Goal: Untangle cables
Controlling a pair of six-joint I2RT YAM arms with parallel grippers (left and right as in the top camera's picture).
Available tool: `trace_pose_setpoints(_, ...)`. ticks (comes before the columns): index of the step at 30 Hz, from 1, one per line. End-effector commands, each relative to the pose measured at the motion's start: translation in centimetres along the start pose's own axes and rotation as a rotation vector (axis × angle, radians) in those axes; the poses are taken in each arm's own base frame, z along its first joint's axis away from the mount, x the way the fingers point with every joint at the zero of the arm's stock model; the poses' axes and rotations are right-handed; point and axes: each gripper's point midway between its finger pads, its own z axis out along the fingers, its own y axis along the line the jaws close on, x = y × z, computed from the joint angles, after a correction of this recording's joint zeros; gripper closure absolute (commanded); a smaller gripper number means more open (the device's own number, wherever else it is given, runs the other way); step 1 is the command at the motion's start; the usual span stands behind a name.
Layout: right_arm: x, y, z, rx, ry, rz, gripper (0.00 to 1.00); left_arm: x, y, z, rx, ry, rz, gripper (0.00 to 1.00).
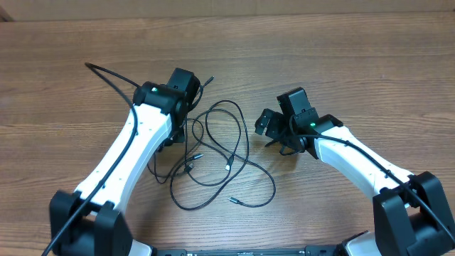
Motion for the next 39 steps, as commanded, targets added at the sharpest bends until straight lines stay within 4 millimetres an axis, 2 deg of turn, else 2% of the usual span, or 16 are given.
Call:
trace_pose_setpoints(1, 0.1, -0.1, 0.2, 0.003, 0.003, 0.002, 0.00, 0.9, -0.8, 2.1, -0.030, 0.106, 0.009, 0.71)
trace_pose_setpoints(3, 0.1, -0.1, 0.2, 0.003, 0.003, 0.002, 0.00, 1.7, -1.1, 3.2, -0.054, 0.166, 0.036, 0.61)
trace_pose_setpoints(6, 0.1, -0.1, 0.2, 0.003, 0.003, 0.002, 0.00, 2.7, -1.5, 4.4, -0.079, 0.235, 0.066, 0.54)
trace_pose_setpoints(12, 0.1, -0.1, 0.2, 0.003, 0.003, 0.002, 0.00, 5.4, -4.6, 5.7, 0.045, 0.413, 0.143, 0.43)
trace_pose_setpoints(16, 0.1, -0.1, 0.2, 0.003, 0.003, 0.002, 0.00, 5.8, -4.5, 6.2, 0.025, 0.439, 0.158, 0.33)
trace_pose_setpoints(20, 0.1, -0.1, 0.2, 0.003, 0.003, 0.002, 0.00, 6.1, -5.2, 6.0, 0.079, 0.460, 0.184, 0.27)
trace_pose_setpoints(24, 0.1, -0.1, 0.2, 0.003, 0.003, 0.002, 0.00, 6.6, -6.7, 5.4, 0.185, 0.481, 0.231, 0.27)
trace_pose_setpoints(27, 0.1, -0.1, 0.2, 0.003, 0.003, 0.002, 0.00, 5.9, -6.9, 4.8, 0.212, 0.441, 0.211, 0.27)
trace_pose_setpoints(30, 0.1, -0.1, 0.2, 0.003, 0.003, 0.002, 0.00, 4.9, -7.8, 3.2, 0.301, 0.377, 0.182, 0.27)
trace_pose_setpoints(32, 0.1, -0.1, 0.2, 0.003, 0.003, 0.002, 0.00, 3.8, -8.2, 1.4, 0.376, 0.296, 0.157, 0.29)
trace_pose_setpoints(34, 0.1, -0.1, 0.2, 0.003, 0.003, 0.002, 0.00, 2.7, -8.3, -0.6, 0.450, 0.209, 0.134, 0.36)
trace_pose_setpoints(36, 0.1, -0.1, 0.2, 0.003, 0.003, 0.002, 0.00, 2.0, -8.2, -2.2, 0.495, 0.154, 0.102, 0.51)
trace_pose_setpoints(37, 0.1, -0.1, 0.2, 0.003, 0.003, 0.002, 0.00, 1.8, -7.8, -2.9, 0.502, 0.129, 0.088, 0.70)
trace_pose_setpoints(39, 0.1, -0.1, 0.2, 0.003, 0.003, 0.002, 0.00, 2.2, -6.8, -2.6, 0.452, 0.132, 0.090, 0.80)
